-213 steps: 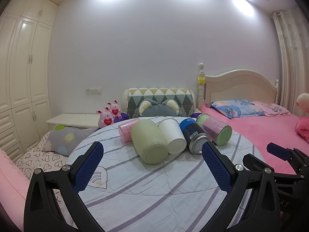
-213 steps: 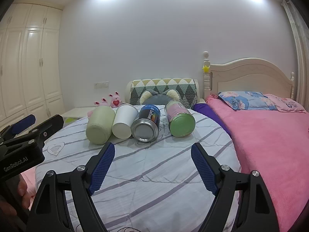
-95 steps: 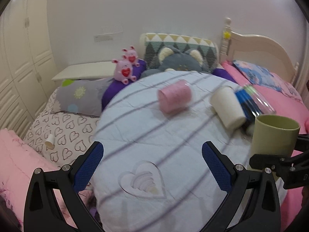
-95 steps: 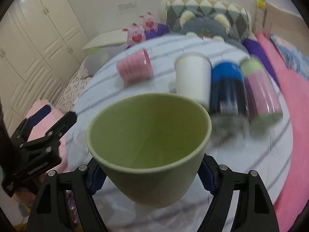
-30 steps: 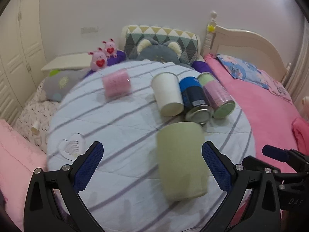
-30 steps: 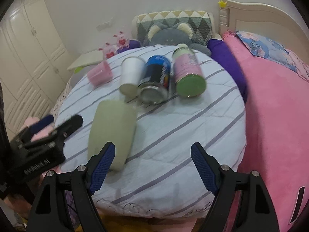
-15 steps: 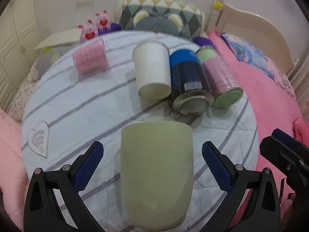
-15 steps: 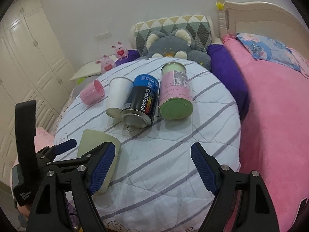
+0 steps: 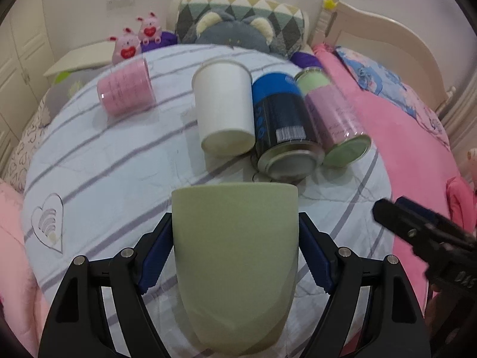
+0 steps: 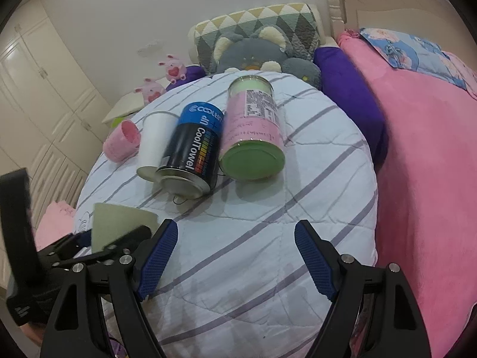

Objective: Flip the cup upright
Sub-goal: 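Lower the green cup upright onto the bed cover with the right gripper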

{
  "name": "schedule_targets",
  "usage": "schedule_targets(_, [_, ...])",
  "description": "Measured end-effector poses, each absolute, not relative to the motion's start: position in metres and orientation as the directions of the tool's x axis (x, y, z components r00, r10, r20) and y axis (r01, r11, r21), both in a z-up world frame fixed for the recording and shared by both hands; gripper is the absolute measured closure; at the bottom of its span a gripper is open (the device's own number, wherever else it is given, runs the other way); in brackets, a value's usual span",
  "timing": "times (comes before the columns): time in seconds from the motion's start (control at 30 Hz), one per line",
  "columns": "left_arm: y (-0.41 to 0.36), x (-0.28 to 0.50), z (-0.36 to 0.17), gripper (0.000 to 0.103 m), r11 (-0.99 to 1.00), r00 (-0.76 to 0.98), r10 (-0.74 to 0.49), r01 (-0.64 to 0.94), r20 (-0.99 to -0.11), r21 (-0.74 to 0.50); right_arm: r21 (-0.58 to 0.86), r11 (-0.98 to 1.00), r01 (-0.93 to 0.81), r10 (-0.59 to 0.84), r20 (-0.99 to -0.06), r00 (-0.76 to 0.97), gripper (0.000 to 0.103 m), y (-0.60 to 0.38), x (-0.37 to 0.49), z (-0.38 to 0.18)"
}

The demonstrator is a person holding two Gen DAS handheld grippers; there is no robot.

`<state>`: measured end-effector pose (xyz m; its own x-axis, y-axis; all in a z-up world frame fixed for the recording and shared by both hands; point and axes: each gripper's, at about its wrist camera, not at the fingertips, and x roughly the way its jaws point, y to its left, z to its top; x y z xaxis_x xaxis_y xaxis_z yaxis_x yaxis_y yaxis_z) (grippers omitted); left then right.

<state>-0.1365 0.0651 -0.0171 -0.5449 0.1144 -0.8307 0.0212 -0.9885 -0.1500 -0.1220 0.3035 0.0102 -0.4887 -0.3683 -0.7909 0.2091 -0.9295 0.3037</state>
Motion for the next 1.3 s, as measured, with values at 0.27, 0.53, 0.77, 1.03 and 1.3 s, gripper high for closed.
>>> schedule_targets(0.27, [0.06, -0.132, 0.006, 0.022, -0.988, -0.614, 0.12, 0.002, -0.78, -0.154, 0.299, -0.928, 0.22, -0.37, -0.794, -0.482, 0.021, 0.296, -0.118, 0.012])
schedule_targets(0.53, [0.06, -0.124, 0.01, 0.022, -0.99, -0.64, 0.115, -0.007, -0.759, -0.143, 0.288, -0.931, 0.224, -0.363, -0.786, -0.501, 0.021, 0.291, -0.111, 0.02])
schedule_targets(0.77, [0.058, -0.105, 0.009, 0.022, -0.989, -0.655, 0.124, -0.023, -0.745, -0.144, 0.282, -0.937, 0.207, -0.349, -0.785, -0.511, 0.021, 0.294, -0.1, 0.02])
schedule_targets(1.03, [0.065, -0.079, 0.007, 0.022, -0.993, -0.682, 0.105, -0.028, -0.724, -0.117, 0.265, -0.952, 0.156, -0.307, -0.803, -0.511, 0.021, 0.303, -0.089, 0.008])
schedule_targets(1.3, [0.067, -0.062, 0.004, 0.022, -0.994, -0.703, 0.089, -0.016, -0.706, -0.109, 0.207, -0.966, 0.157, -0.259, -0.819, -0.512, 0.021, 0.298, -0.07, 0.001])
